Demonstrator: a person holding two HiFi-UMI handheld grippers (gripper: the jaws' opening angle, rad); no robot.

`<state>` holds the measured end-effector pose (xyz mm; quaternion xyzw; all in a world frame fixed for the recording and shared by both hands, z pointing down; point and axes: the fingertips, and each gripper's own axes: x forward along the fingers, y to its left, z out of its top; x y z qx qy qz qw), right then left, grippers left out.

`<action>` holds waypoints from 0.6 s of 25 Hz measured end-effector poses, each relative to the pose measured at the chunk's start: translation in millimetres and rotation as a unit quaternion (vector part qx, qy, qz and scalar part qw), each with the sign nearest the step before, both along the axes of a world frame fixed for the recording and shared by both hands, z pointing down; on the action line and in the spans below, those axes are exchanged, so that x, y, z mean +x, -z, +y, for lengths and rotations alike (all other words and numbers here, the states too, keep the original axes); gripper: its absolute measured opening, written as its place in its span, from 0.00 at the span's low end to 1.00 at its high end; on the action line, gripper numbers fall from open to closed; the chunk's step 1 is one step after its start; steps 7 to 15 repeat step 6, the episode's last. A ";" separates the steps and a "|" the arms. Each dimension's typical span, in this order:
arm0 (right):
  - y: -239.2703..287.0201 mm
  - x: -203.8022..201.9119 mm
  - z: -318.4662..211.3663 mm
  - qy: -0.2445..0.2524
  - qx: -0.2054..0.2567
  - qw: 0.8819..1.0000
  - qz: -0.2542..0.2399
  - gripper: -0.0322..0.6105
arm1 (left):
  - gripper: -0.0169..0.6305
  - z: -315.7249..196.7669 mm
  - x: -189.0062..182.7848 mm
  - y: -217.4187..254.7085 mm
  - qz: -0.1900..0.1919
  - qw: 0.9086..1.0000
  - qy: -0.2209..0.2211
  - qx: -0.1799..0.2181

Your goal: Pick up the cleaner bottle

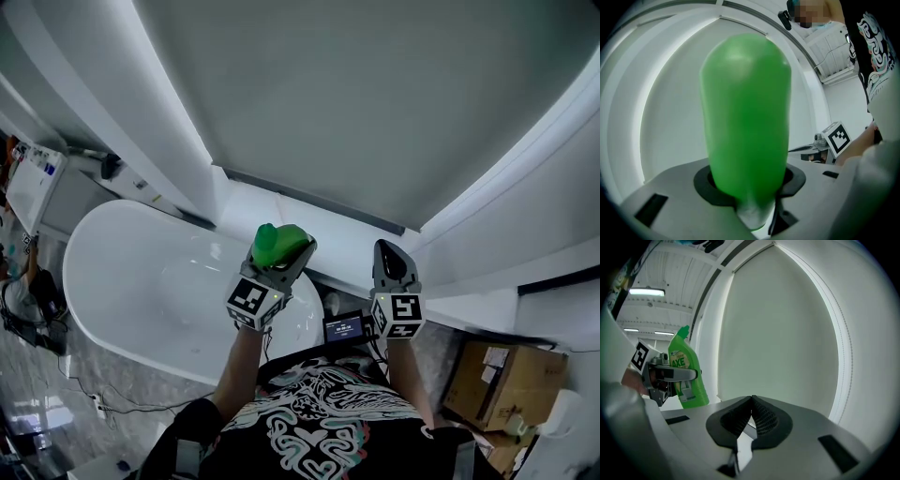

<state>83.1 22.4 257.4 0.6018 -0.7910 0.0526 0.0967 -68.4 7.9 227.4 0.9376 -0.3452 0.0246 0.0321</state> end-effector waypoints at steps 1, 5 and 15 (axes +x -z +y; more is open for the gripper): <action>-0.8 1.1 -0.2 0.000 0.000 1.000 0.000 0.09 | 0.33 -0.3 1.0 -1.2 0.000 1.000 -0.001 -0.001; -4.5 3.9 0.2 -0.001 -0.003 1.000 0.001 0.09 | 0.33 -0.4 3.3 -6.1 -0.004 1.000 0.001 -0.005; -5.5 4.1 0.3 0.000 -0.004 1.000 0.000 0.09 | 0.33 -0.2 3.7 -7.5 -0.005 1.000 0.002 -0.006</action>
